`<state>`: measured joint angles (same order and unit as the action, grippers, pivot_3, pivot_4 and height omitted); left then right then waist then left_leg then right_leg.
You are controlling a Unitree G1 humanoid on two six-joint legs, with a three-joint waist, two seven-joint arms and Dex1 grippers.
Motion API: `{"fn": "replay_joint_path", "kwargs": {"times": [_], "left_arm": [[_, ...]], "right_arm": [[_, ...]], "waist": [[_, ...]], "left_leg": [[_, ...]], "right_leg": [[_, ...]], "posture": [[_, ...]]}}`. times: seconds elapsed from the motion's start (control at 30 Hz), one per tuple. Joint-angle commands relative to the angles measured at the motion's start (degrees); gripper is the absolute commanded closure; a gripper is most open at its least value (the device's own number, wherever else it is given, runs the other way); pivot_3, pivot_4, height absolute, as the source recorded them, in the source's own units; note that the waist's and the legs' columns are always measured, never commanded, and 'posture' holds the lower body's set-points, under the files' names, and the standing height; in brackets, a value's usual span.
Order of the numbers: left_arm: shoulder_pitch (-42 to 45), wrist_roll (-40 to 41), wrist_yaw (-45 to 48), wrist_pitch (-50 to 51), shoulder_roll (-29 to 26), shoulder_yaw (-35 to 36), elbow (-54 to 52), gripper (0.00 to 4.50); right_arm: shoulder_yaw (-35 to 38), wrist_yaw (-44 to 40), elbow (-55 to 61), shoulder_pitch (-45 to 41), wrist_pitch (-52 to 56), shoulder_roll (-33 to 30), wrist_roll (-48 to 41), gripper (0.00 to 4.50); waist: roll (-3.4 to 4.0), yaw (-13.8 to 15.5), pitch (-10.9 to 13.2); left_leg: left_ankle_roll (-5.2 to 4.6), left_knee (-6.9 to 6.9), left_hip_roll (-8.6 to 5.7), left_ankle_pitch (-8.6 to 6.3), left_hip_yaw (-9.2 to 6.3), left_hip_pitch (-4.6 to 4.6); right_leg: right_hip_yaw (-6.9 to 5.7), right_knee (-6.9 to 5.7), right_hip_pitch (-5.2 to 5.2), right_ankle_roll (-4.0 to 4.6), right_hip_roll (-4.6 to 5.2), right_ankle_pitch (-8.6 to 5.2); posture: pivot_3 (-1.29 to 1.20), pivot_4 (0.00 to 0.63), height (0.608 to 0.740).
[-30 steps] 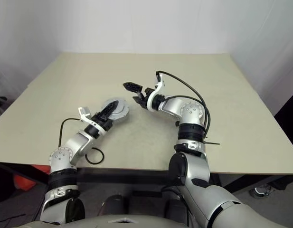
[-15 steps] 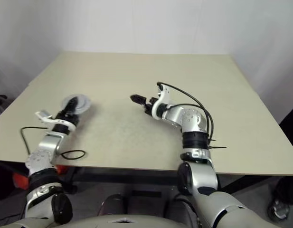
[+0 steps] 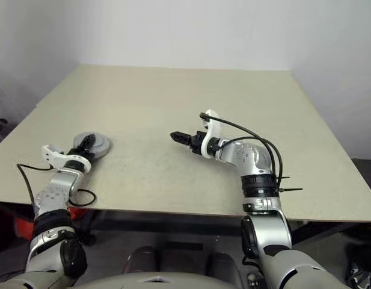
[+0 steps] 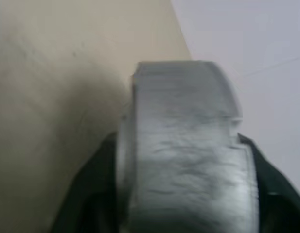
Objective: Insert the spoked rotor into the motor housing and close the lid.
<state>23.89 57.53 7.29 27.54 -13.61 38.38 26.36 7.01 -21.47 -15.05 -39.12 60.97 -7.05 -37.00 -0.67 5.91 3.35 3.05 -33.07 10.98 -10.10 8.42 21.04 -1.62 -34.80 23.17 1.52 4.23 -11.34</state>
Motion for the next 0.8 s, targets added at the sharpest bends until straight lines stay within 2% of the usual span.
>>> {"fn": "replay_joint_path", "kwargs": {"times": [0.03,0.1,0.13,0.4,0.53,0.7,0.8], "left_arm": [[1.27,-0.39,1.61,-0.81,-2.36,0.55,-3.34,0.79],[1.0,-0.69,1.5,-0.62,-3.28,0.79,-3.58,0.11],[0.88,-0.72,1.45,-0.6,-4.06,1.2,-3.44,0.05],[0.28,-2.91,2.38,-1.51,-10.26,2.91,-2.79,0.05],[-0.04,-6.3,4.33,-1.86,-13.09,1.12,-3.8,0.05],[-1.07,-12.94,8.21,-5.22,-13.19,-5.49,-12.56,0.05],[-4.32,-16.46,16.67,-7.51,-11.88,-14.68,-23.33,0.05]], "right_arm": [[-0.04,-1.61,-0.42,-2.34,-0.44,-0.67,0.29,0.0],[0.07,-1.89,-1.66,-3.09,-0.21,-0.66,0.77,0.0],[0.08,-2.09,-2.45,-3.5,-0.38,-0.66,1.07,0.0],[-0.36,-3.98,-7.09,-6.14,-1.81,-0.58,3.38,0.0],[-1.03,-4.64,-8.06,-6.95,-3.37,-0.23,4.8,0.0],[-6.57,-6.6,-2.28,-3.73,-22.09,-1.72,13.87,0.0],[-13.85,-18.02,2.32,0.54,-30.3,-9.78,19.21,0.0]], "waist": [[0.0,-0.03,0.0],[0.0,-0.09,0.0],[0.0,-0.22,0.0],[0.0,-0.36,0.0],[0.0,-0.28,0.0],[-0.03,0.0,-0.01],[-0.11,0.6,-0.05]], "left_leg": [[0.0,0.0,0.0,0.0,0.0,0.0],[-0.01,0.0,0.01,-0.01,0.0,0.0],[-0.01,0.0,0.01,-0.01,0.0,-0.01],[-0.02,0.0,0.01,-0.01,0.0,-0.04],[-0.02,0.0,0.02,-0.01,0.0,-0.05],[-0.01,-0.02,0.19,-0.01,0.0,-0.02],[-0.06,-0.05,0.23,-0.03,0.01,0.02]], "right_leg": [[0.0,0.0,0.0,0.01,0.0,0.01],[-0.01,0.0,0.0,0.04,-0.01,0.01],[-0.01,0.0,0.01,0.04,-0.01,0.01],[-0.01,-0.02,0.01,0.06,-0.01,0.01],[-0.01,-0.05,0.0,0.07,-0.01,0.01],[-0.02,-0.05,0.0,0.07,0.03,0.01],[-0.04,0.01,-0.06,0.08,0.05,0.01]], "posture": [[0.0,0.0,0.74],[0.0,0.0,0.74],[0.0,0.0,0.74],[0.0,0.0,0.74],[0.0,0.0,0.74],[0.0,0.0,0.74],[0.0,0.0,0.74]]}}
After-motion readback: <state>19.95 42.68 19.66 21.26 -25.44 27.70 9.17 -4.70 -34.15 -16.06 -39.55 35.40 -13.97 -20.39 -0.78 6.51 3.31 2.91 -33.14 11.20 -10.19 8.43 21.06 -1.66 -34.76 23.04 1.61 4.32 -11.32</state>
